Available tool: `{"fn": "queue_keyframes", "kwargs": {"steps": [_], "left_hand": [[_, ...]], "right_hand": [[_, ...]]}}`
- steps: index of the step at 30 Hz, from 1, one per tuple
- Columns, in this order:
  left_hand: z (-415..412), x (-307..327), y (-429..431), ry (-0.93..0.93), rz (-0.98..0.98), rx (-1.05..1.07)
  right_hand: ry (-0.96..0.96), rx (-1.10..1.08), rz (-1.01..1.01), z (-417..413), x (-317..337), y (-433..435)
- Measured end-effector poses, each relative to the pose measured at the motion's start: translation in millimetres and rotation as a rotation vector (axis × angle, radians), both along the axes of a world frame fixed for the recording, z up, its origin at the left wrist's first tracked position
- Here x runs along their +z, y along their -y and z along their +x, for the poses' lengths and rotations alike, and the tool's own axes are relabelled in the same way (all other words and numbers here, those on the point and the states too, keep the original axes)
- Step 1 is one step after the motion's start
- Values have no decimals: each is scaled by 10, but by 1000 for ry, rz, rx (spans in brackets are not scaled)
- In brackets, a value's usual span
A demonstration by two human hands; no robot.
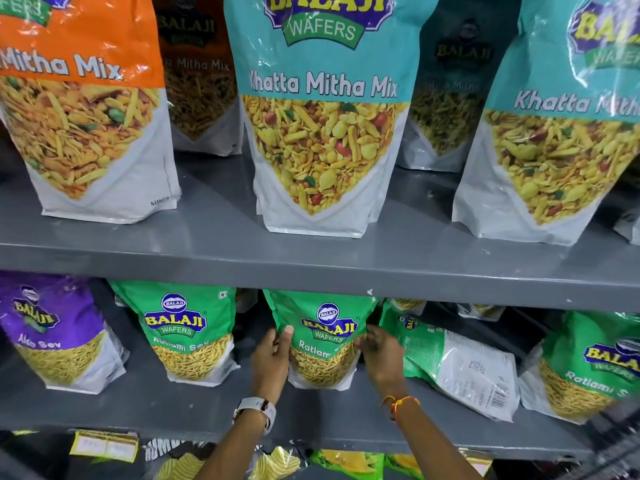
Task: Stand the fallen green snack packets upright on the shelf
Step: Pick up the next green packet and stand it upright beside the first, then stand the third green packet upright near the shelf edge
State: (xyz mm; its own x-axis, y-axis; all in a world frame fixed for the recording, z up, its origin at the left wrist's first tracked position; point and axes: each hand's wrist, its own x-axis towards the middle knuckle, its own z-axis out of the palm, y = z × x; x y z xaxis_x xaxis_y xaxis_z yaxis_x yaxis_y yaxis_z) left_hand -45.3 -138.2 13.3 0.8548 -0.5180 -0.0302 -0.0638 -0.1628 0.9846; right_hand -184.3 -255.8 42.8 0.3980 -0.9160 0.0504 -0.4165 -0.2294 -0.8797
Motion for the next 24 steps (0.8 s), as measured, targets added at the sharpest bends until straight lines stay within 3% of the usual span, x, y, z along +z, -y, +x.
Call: {"fn": "queue_keyframes", "kwargs": {"steps": [4, 8, 10, 13, 16, 20, 24], "left_hand": [[-112, -33, 13, 132, -12, 60], [-413, -142, -39, 104, -183, 388], [-738, -283, -85, 59, -157, 439], [-1408, -435, 134, -120, 66, 167], [-1865, -373, 653, -429, 125, -15], [-2176, -264, 1258, -658, 74, -80], [-2285, -240, 1598, -689, -53, -45]], "right_hand": [[-17, 69, -51, -148, 44, 136], [-72, 7, -213, -602, 155, 482], [-137, -54, -280, -860, 203, 713], [-376, -98, -242, -1224, 193, 1162], [-625, 0, -159, -1412, 119, 1512], [-632, 179, -66, -1522, -63, 1747], [-593, 290, -19, -1577, -117, 1869]]}}
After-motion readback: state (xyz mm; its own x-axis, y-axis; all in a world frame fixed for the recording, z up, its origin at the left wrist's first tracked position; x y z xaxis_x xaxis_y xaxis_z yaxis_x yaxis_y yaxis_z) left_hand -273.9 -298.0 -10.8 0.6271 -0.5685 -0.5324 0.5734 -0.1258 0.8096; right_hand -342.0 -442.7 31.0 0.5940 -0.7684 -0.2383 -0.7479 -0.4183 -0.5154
